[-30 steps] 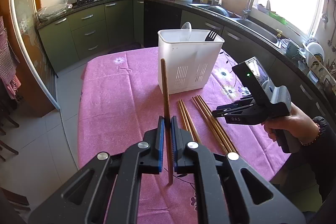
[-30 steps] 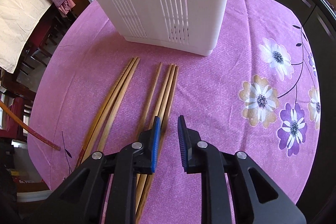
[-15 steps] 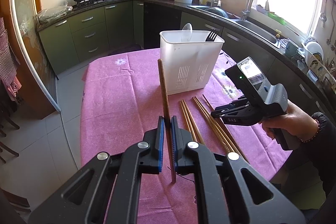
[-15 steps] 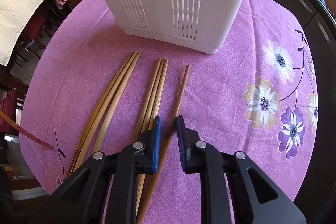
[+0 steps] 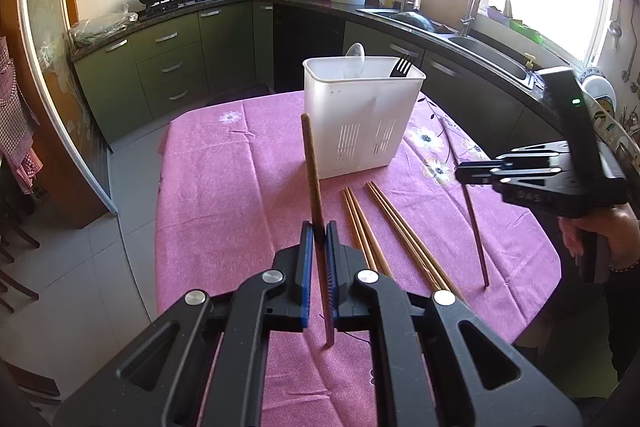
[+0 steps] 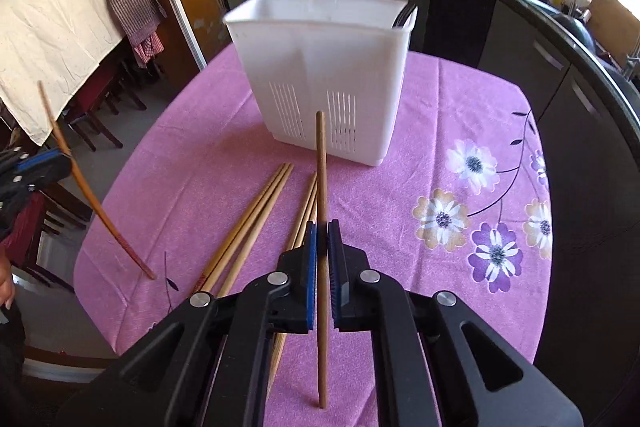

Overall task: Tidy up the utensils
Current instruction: 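Carry the chopsticks into the white caddy with both tools and release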

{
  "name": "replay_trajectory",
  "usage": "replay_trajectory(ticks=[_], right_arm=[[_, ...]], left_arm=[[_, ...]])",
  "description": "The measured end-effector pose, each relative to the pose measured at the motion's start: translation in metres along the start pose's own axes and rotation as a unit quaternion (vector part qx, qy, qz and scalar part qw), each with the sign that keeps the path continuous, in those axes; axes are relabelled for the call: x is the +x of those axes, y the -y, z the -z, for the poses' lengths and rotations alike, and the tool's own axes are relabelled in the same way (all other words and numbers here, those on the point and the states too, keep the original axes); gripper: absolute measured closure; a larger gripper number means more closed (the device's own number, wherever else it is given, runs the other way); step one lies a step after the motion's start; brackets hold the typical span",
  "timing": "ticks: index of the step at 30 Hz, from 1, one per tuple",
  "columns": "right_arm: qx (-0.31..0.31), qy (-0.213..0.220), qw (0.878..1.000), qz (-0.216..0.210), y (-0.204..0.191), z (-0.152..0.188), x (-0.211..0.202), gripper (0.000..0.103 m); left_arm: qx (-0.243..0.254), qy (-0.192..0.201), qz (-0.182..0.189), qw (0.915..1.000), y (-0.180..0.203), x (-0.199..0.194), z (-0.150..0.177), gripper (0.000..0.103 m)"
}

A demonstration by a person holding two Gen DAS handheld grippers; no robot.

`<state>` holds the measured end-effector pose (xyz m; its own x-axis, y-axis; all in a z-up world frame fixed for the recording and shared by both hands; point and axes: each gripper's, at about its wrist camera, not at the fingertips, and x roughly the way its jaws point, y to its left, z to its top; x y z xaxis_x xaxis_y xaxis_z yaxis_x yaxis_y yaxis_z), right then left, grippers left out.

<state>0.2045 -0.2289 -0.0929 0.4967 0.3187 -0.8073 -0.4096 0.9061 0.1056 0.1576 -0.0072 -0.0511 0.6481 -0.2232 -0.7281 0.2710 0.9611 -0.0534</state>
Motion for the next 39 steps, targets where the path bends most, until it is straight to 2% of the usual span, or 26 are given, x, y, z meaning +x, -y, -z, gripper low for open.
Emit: replay_trajectory(ticks=[4,13,31,39], right_arm=[[-0.001,0.045,0.999,0.003,0.002,0.021,-0.043,0.096],[0.008,0.079,0.997,-0.003,0.009,0.062,-0.088,0.096],[0.009,0.086,0.996,-0.009,0.01,0.063,-0.097,0.096],[0.002,0.089,0.996,-0.011,0.007,0.053,-0.099,0.096]], left_arm=[[0.004,0.003,-0.003,1.0,0.001,-0.003,0.002,0.096],[0.011,0.01,-0.006,0.9999,0.006,-0.014,0.008,0.096],[0.021,0.017,-0.015,0.9995,0.01,-0.025,0.006,0.097],[0.027,0.018,-0.011,0.9994,0.013,-0.025,-0.001,0.097]])
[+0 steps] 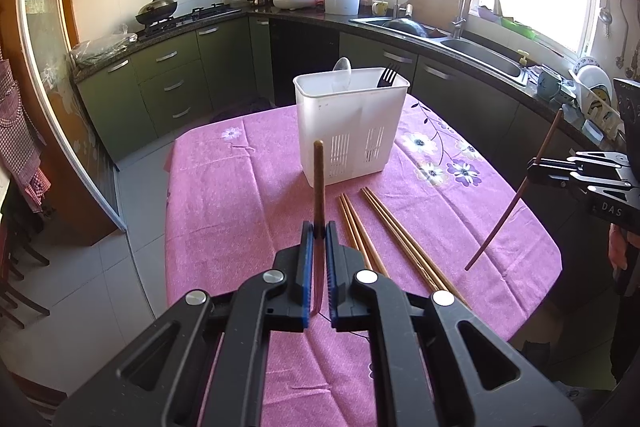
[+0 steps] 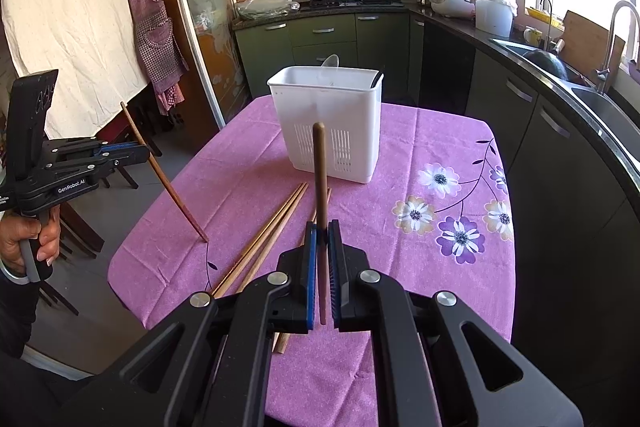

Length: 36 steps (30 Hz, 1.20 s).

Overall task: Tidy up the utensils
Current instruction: 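Carry the chopsticks into the white caddy with both tools and release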

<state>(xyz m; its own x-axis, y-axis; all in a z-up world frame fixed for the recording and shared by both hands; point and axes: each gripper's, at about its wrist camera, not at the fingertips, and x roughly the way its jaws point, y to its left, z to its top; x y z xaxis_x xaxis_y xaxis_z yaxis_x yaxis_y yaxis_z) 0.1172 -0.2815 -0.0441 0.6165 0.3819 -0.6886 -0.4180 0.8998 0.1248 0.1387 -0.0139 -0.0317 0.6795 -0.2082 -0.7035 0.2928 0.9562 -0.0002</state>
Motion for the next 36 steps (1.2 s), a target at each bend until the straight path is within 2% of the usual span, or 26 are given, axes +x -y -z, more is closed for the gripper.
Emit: replay_trajectory(ticks=[11,16,21,28,33,36], right_arm=[[-0.01,0.003,1.0,-0.009,-0.006,-0.013,-0.005,0.096],[-0.016,0.023,1.0,-0.007,-0.004,-0.039,-0.019,0.096],[-0.007,0.057,0.998,-0.006,0.004,-0.09,-0.033,0.096],[0.01,0.114,0.993,-0.005,0.014,-0.169,-0.03,0.096],[0.028,0.142,0.989,-0.004,0.028,-0.214,-0.006,0.096],[0.035,0.134,0.99,0.003,0.037,-0.228,0.02,0.096]], left_arm=[[-0.002,0.004,0.009,0.9999,-0.001,0.0,-0.003,0.097],[0.007,0.014,0.019,0.9997,0.004,-0.014,-0.019,0.097],[0.021,0.042,0.032,0.9984,0.011,-0.039,-0.058,0.097],[0.033,0.107,0.031,0.9933,0.017,-0.062,-0.131,0.097],[0.039,0.146,0.018,0.9884,0.021,-0.046,-0.178,0.097],[0.037,0.153,0.011,0.9874,0.023,-0.023,-0.193,0.097]])
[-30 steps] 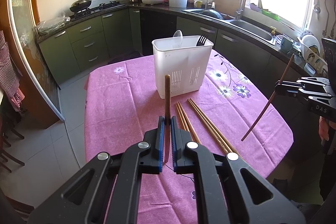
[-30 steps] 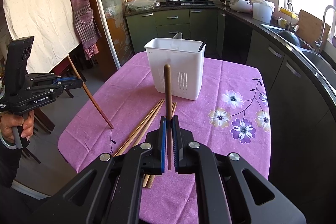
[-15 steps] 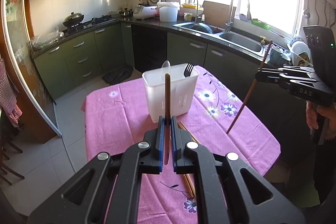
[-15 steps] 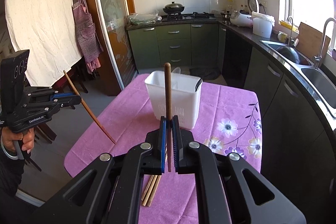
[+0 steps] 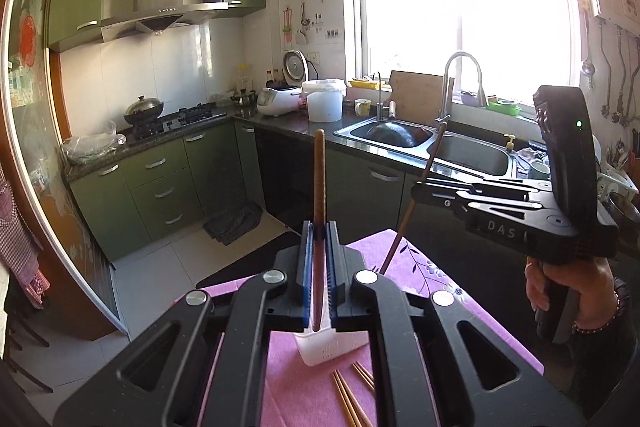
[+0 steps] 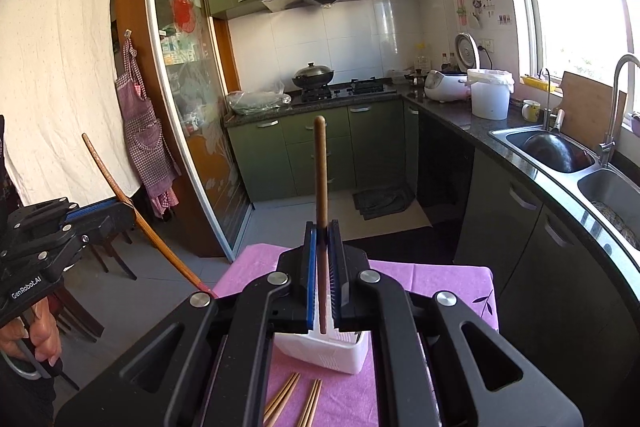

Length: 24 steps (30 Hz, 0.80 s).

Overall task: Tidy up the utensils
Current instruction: 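Carry the chopsticks into the white caddy with both tools and release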

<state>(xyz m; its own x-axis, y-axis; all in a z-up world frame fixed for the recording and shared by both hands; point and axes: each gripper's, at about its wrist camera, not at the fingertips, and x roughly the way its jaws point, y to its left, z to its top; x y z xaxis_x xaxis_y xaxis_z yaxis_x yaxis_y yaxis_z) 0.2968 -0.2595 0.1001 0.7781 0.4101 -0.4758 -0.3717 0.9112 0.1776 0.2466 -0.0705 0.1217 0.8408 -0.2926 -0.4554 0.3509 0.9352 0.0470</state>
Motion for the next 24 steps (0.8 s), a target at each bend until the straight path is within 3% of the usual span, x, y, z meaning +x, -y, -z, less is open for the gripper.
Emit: replay_trajectory(ticks=[8,13,19,24], right_arm=[[0.004,-0.073,0.997,-0.002,0.017,0.034,0.073,0.096],[0.006,-0.089,0.996,-0.009,0.018,0.052,0.086,0.095],[-0.011,-0.06,0.998,-0.016,0.006,0.053,0.043,0.095],[-0.035,-0.048,0.998,-0.008,-0.006,0.074,-0.01,0.094]], left_arm=[[-0.015,-0.066,-0.01,0.9977,-0.006,0.083,0.032,0.097],[-0.028,-0.104,-0.005,0.9942,-0.013,0.107,0.056,0.097],[-0.035,-0.102,-0.001,0.9942,-0.017,0.082,0.059,0.097],[-0.041,-0.116,-0.001,0.9924,-0.015,0.054,0.068,0.088]])
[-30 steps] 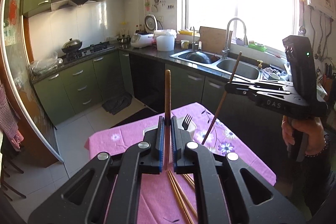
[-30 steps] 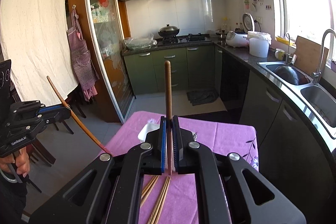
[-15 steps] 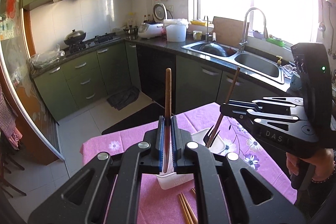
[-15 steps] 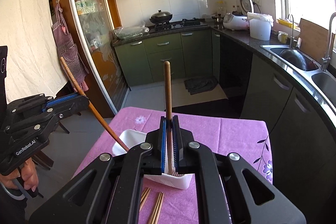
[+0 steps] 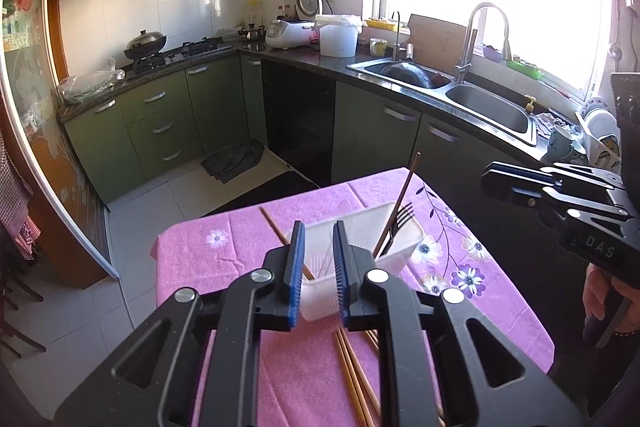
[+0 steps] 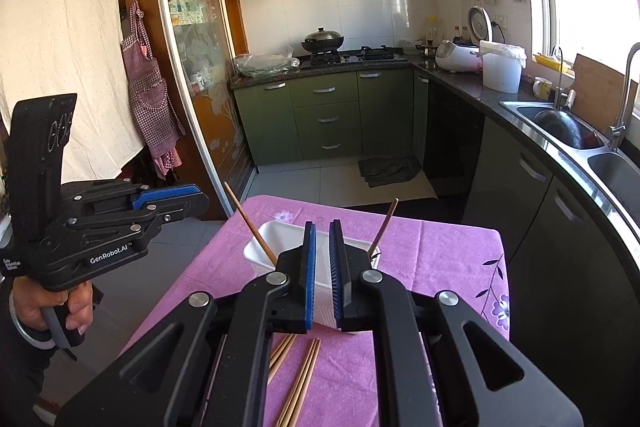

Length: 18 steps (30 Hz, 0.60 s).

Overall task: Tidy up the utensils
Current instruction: 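Carry the chopsticks into the white caddy with both tools and release, then grasp another wooden chopstick with the left tool and lift it upright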

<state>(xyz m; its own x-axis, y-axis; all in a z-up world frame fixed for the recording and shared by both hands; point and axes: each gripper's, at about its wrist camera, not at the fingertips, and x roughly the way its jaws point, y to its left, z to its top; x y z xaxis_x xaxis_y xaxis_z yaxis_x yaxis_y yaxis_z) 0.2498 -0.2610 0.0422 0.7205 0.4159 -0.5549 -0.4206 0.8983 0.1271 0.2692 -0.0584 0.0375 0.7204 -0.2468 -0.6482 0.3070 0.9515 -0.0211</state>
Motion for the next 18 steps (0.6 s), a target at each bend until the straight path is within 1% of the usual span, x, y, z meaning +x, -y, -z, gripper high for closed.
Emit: replay_trajectory(ticks=[3,7,11,13,15,18], right_arm=[[-0.003,-0.022,1.0,0.005,-0.001,0.028,-0.012,0.094],[-0.003,-0.079,0.997,0.014,0.004,0.078,-0.005,0.094],[0.001,-0.152,0.988,0.018,0.012,0.129,0.021,0.094],[0.005,-0.178,0.984,0.015,0.017,0.147,0.033,0.094],[0.006,-0.193,0.981,0.014,0.019,0.159,0.041,0.094],[0.011,-0.205,0.979,0.01,0.021,0.172,0.048,0.094]], left_arm=[[-0.017,-0.04,0.015,0.9989,-0.001,0.001,0.024,0.088],[-0.033,-0.106,0.033,0.9933,0.004,0.018,0.069,0.088],[-0.047,-0.171,0.047,0.983,0.011,0.046,0.112,0.088],[-0.055,-0.193,0.042,0.9787,0.011,0.06,0.127,0.088],[-0.058,-0.214,0.041,0.9744,0.013,0.074,0.138,0.088],[-0.068,-0.243,0.046,0.9666,0.018,0.093,0.147,0.088]])
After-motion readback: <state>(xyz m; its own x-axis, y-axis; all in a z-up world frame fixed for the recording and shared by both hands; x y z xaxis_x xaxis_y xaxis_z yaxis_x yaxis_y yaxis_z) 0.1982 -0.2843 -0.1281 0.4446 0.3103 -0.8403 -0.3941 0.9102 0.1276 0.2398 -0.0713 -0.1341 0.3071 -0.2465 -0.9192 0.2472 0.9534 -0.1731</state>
